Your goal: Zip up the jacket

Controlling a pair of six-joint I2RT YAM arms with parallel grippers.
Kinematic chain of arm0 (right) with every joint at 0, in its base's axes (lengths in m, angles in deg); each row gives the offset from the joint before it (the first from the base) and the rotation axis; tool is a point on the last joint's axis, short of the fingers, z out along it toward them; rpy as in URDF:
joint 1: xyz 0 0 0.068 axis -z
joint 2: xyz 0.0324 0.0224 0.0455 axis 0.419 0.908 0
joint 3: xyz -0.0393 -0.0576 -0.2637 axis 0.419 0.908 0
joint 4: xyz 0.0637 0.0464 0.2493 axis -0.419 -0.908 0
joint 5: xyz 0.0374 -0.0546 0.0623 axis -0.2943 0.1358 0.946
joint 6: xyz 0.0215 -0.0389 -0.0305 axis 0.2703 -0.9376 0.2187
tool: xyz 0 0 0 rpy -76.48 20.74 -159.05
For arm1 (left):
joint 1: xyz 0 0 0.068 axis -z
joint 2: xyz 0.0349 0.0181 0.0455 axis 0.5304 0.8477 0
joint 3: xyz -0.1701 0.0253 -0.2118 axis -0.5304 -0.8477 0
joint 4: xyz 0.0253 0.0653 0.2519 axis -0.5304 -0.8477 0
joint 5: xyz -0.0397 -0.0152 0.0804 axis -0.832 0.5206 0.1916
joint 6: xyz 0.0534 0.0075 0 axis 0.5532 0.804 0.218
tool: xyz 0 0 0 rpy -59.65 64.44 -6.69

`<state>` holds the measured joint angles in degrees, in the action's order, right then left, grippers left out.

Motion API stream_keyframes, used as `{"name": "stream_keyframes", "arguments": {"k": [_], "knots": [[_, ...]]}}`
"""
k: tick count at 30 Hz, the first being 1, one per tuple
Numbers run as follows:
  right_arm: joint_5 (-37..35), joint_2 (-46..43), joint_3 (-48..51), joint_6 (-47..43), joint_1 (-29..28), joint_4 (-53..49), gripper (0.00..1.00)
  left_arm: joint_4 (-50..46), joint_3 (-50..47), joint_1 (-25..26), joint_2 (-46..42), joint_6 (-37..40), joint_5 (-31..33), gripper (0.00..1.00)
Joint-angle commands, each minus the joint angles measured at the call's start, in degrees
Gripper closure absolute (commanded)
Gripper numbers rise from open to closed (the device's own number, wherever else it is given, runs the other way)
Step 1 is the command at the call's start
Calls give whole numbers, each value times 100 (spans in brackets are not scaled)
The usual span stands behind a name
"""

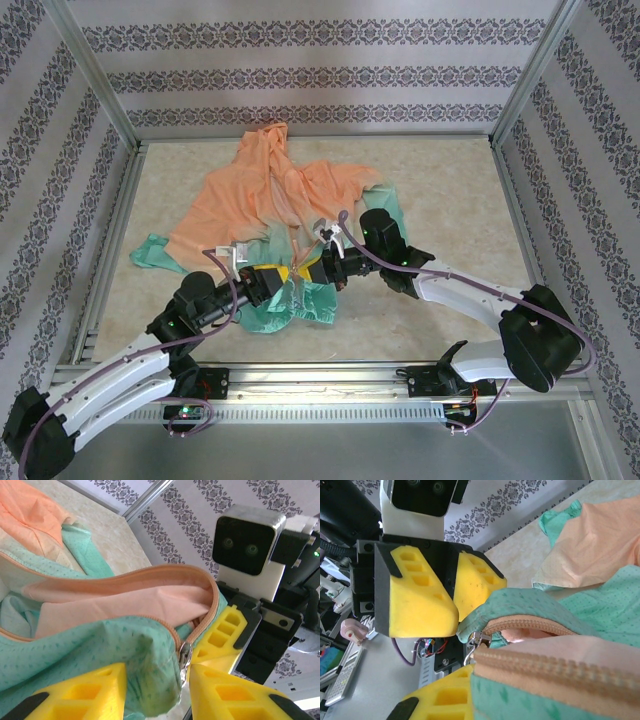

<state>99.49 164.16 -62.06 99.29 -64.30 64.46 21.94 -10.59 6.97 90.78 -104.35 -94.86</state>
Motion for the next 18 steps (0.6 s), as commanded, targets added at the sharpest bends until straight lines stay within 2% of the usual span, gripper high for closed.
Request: {"name": "stream_keyframes", "arguments": {"k": [1, 13, 18], "knots": [[47, -47, 56, -30, -37, 237, 100, 718, -55, -16, 85, -270, -26, 64], [56, 111, -65, -11, -42, 378, 100, 836, -63, -16, 318, -321, -208, 65], [39, 115, -85, 5, -37, 387, 100, 787, -98, -16, 302, -319, -285, 79]]}}
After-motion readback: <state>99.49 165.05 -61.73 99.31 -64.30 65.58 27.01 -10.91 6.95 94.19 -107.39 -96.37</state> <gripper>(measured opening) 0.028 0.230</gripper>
